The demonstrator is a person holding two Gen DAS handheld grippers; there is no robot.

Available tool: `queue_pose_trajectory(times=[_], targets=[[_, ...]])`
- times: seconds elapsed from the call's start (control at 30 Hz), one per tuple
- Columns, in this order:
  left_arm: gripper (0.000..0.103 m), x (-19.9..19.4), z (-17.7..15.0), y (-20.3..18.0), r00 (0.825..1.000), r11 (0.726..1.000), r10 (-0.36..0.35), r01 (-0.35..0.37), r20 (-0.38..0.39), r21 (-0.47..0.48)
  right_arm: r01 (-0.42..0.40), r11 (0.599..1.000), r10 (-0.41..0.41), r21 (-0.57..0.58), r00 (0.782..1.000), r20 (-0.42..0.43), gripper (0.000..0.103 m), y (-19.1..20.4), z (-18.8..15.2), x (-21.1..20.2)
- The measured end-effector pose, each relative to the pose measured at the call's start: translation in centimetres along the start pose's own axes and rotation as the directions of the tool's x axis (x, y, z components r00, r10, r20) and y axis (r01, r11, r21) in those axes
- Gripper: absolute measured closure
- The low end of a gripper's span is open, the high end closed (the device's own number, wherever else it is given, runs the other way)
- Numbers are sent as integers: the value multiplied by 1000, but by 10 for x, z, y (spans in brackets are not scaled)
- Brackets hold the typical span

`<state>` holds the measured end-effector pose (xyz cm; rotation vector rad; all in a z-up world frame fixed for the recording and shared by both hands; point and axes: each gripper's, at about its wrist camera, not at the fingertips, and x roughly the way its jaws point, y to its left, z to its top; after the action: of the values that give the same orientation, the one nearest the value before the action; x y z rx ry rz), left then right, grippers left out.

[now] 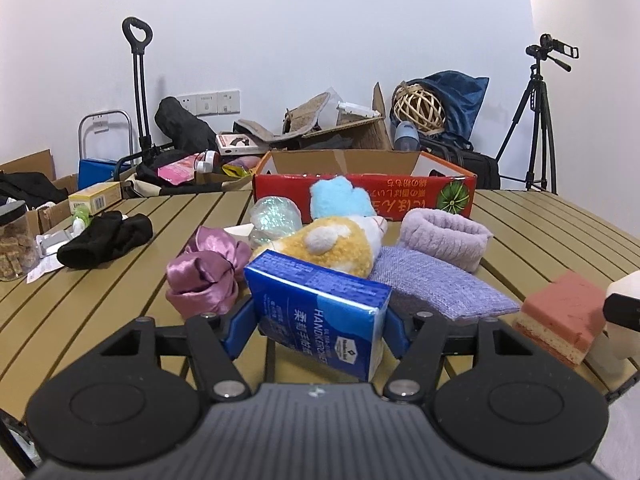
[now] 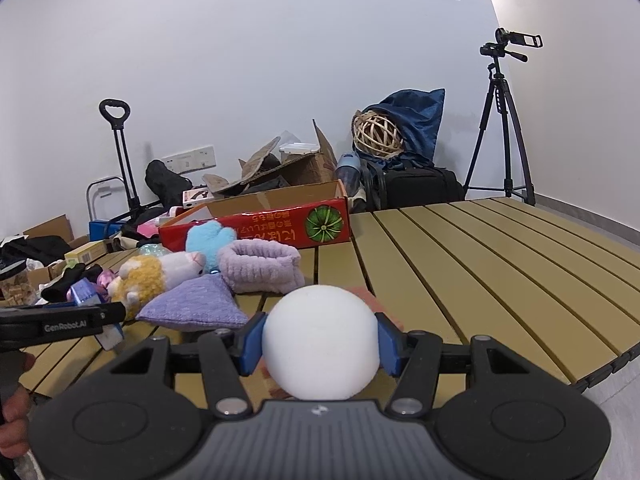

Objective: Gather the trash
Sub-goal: 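Close the right gripper on the white ball while the left gripper grasps the blue tissue pack, then carry the blue tissue pack and white ball down over the black bin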

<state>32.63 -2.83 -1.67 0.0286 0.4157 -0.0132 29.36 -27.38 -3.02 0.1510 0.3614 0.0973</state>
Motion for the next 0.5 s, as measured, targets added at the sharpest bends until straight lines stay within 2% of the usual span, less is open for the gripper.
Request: queue_pose_trajectory(times=[0.5], targets=[[37,-59,-15,3,997,999,-37,38,62,-5,-91,994,90,-67,996,-24,48,27,-8,-29]])
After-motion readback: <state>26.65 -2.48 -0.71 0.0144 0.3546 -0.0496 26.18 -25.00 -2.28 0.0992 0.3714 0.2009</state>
